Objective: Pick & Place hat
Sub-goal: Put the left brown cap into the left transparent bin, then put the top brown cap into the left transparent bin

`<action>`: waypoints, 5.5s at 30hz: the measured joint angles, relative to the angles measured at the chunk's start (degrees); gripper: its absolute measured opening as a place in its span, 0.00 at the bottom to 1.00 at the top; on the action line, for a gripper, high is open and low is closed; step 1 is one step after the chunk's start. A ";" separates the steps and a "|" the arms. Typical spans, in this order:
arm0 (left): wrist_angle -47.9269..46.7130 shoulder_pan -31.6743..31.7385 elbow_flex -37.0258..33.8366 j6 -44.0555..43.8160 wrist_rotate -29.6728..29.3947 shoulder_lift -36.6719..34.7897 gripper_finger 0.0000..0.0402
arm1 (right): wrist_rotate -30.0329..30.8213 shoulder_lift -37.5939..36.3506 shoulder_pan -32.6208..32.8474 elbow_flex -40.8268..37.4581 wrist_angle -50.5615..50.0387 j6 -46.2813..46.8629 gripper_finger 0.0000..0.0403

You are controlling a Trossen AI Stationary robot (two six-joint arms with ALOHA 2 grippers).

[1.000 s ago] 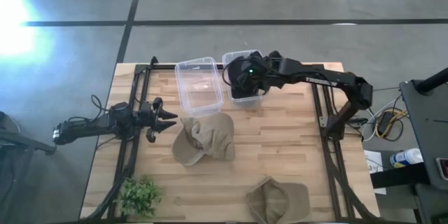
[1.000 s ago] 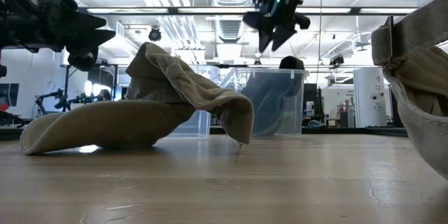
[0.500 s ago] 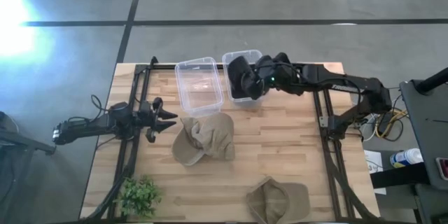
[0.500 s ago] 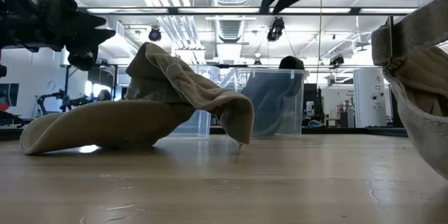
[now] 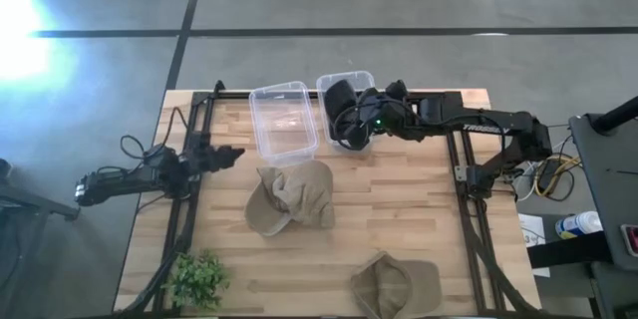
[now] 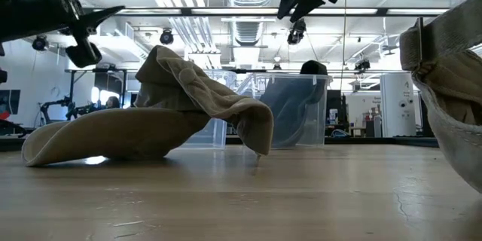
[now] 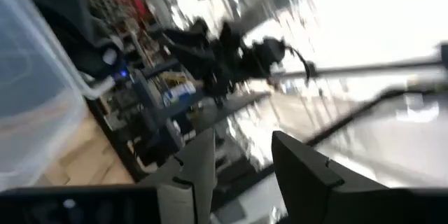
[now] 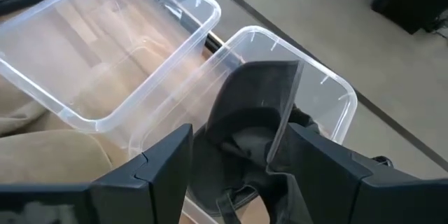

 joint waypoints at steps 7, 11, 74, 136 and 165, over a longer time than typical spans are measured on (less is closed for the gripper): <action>-0.04 0.02 0.00 -7.14 -9.20 0.87 0.34 | 0.00 0.50 0.02 -0.11 0.06 -0.20 0.56; -17.94 -0.34 4.77 -6.88 -6.25 3.98 0.32 | 0.00 0.49 0.00 -0.11 0.08 -0.20 0.56; -30.97 -16.74 44.81 23.86 -14.70 49.08 0.02 | 5.45 -2.20 -1.25 -0.53 5.68 -4.63 0.56; -80.79 -9.66 73.28 29.31 -38.77 82.63 0.50 | -18.27 -5.49 -3.19 -0.96 -7.37 -1.74 0.56; -27.35 -22.54 53.32 20.94 -18.55 90.84 0.50 | -28.97 -3.11 3.61 -43.05 31.84 28.49 0.56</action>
